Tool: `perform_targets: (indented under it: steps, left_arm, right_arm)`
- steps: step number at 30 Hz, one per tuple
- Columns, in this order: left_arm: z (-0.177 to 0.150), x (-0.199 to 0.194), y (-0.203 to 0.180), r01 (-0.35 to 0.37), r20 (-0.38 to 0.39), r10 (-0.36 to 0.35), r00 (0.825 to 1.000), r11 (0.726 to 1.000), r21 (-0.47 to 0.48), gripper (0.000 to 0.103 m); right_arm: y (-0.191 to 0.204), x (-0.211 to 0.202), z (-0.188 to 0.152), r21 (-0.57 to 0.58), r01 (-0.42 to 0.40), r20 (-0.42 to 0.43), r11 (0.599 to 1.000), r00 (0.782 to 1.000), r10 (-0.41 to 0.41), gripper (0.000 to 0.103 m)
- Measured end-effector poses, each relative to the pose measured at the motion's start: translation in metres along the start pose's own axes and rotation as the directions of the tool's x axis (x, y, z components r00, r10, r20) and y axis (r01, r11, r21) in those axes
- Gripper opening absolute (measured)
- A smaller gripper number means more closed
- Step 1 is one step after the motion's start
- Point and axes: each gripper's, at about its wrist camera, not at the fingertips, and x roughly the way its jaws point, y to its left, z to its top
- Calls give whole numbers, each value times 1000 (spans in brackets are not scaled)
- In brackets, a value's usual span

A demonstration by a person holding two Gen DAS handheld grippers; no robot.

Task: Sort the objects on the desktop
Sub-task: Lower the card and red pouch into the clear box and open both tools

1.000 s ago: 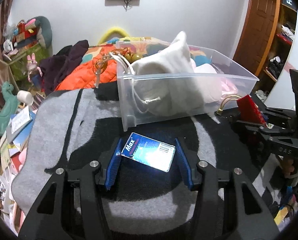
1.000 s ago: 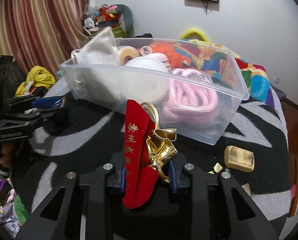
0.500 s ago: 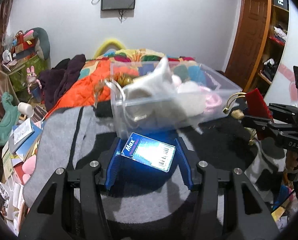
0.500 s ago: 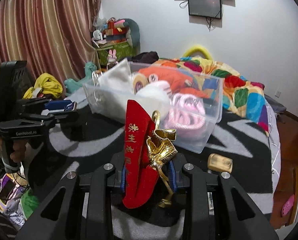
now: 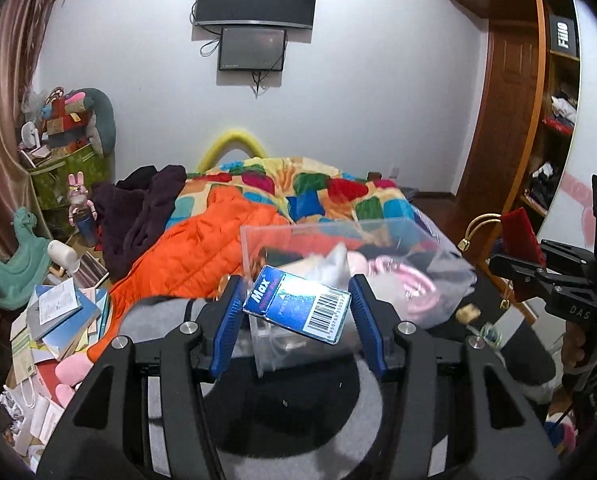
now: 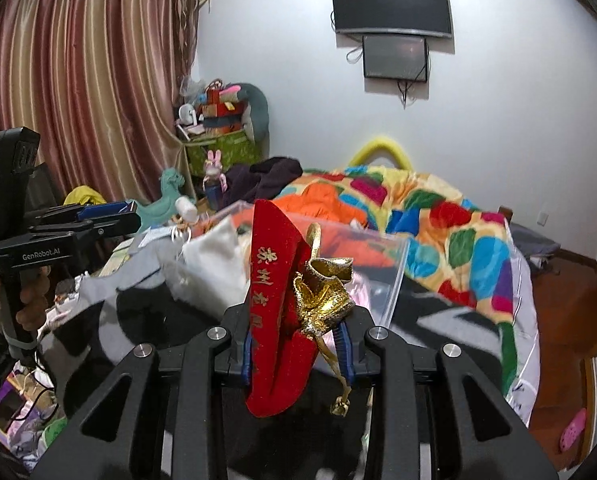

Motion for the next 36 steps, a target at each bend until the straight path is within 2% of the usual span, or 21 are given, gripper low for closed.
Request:
perform_targets:
  steps: [7,12,17,25,32,36]
  left_arm:
    - [18,7,0,17,25,-17,1000,1000,-16,52]
    - [29,16,3,37,31,-36,999,999,-36,52]
    - [31,36,9,0,24,2,1000,998,-59,52]
    - [19,82,20,4,-73,-12,997,993,-116,52]
    - [5,103,19,8,-131,-23,991,994,-110,52]
    - [0,105,14,8,-128,-20,992,996,-91,52]
  right_arm:
    - [0,-1,28,-13,7,66,1000,998,-6,28]
    - [0,10,35,-15,11,72,1000,997,-10,28]
    - [-6,25,33,-2,19,50,1000,999,-19,28]
    - [-19,58,22,30,22,-41,999,999,-21,28]
    - [-21,84,7,23,20,-116,1000,993,-18,28]
    - [-21,90,2,18,24,-132,1000,991,-21,28]
